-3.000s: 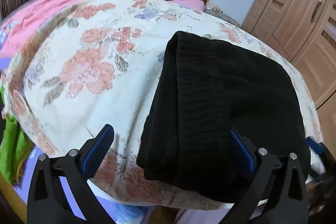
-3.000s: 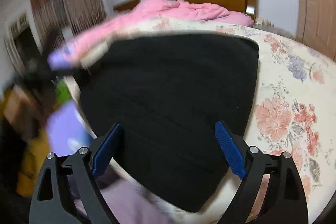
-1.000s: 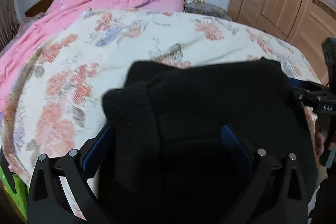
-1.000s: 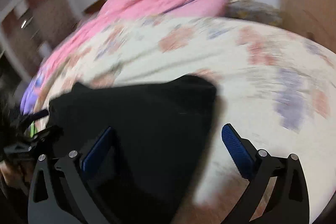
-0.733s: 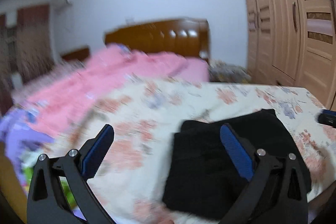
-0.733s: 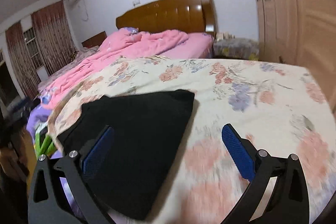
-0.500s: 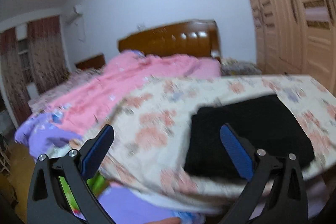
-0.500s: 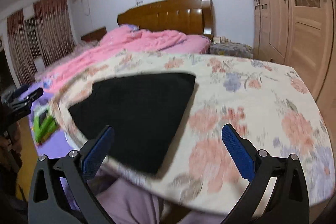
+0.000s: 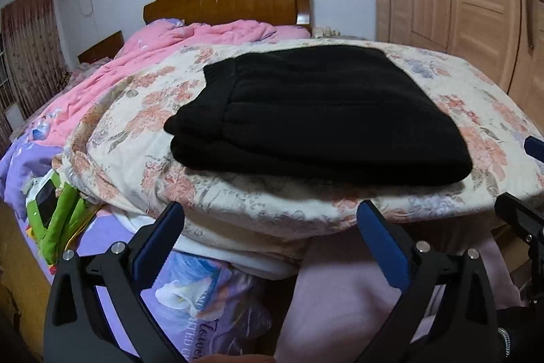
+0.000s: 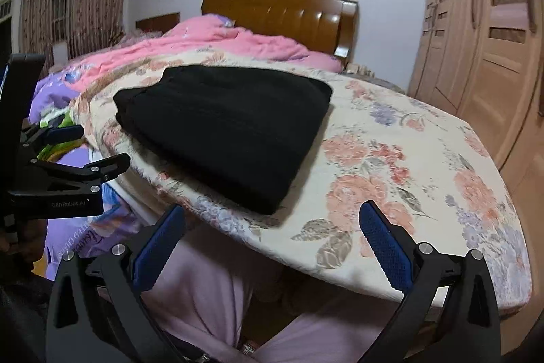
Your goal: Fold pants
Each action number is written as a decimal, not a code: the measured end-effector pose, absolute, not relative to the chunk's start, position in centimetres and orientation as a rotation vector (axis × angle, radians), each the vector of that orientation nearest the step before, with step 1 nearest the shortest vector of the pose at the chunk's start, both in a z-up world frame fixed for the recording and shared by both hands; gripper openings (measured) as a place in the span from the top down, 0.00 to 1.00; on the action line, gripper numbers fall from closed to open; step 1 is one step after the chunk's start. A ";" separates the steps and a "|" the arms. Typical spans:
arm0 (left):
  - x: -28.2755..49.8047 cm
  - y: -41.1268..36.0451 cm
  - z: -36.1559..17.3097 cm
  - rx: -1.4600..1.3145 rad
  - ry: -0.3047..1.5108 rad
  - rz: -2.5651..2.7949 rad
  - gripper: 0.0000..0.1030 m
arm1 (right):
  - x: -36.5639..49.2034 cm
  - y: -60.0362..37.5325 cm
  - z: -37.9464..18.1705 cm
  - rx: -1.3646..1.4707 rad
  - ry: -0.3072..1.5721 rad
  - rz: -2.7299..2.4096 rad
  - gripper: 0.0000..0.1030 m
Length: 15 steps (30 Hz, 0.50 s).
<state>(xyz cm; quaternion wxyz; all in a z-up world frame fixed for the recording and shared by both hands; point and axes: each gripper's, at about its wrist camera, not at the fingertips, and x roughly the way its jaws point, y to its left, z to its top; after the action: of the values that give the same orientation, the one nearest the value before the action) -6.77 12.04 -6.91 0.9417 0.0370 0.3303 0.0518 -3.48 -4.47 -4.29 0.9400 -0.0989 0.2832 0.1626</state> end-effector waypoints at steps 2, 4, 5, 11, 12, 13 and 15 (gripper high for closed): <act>-6.9 11.9 -6.8 0.083 0.653 0.111 0.02 | -3.6 -4.9 -3.9 -0.189 0.561 0.318 0.04; -7.0 11.7 -6.6 0.088 0.638 0.114 0.02 | -3.6 -4.9 -3.8 -0.193 0.557 0.314 0.04; -7.0 11.7 -6.6 0.090 0.637 0.113 0.02 | -3.6 -4.8 -3.8 -0.194 0.558 0.314 0.04; -7.0 11.6 -6.3 0.093 0.636 0.105 0.02 | -3.6 -4.7 -3.8 -0.200 0.562 0.317 0.04; -7.0 11.5 -6.3 0.095 0.637 0.103 0.02 | -3.6 -4.7 -3.8 -0.199 0.562 0.317 0.04; -7.0 11.5 -6.3 0.097 0.636 0.101 0.02 | -3.6 -4.7 -3.8 -0.197 0.562 0.317 0.04; -7.0 11.5 -6.3 0.099 0.636 0.098 0.02 | -3.5 -4.8 -3.8 -0.196 0.562 0.317 0.04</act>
<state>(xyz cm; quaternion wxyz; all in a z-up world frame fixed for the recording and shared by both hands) -6.97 11.49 -6.30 0.9475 0.0488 0.3122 0.0482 -3.55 -4.75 -3.84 0.9437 -0.0964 0.2756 0.1555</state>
